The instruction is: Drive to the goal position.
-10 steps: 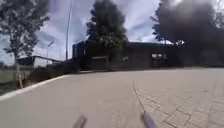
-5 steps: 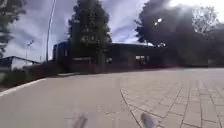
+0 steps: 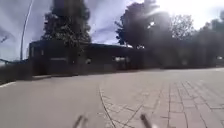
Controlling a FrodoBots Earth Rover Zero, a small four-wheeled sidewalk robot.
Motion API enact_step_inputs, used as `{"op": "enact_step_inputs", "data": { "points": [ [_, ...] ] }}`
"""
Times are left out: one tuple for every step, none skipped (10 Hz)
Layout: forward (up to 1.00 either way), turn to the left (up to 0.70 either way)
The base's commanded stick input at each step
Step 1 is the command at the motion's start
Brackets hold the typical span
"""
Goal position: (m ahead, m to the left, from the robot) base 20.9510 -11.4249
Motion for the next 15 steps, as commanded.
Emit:
{"op": "enact_step_inputs", "data": {
  "points": [
    [1.0, 0.0],
    [1.0, 0.0],
    [1.0, 0.0],
    [0.0, 0.0],
    [0.0, 0.0],
    [0.0, 0.0],
    [0.0, 0.0],
    [0.0, 0.0],
    [0.0, 0.0],
    [0.0, 0.0],
    [0.0, 0.0],
    [0.0, 0.0],
    [0.0, -0.18],
    [0.0, -0.41],
    [0.0, -1.0]
  ]
}}
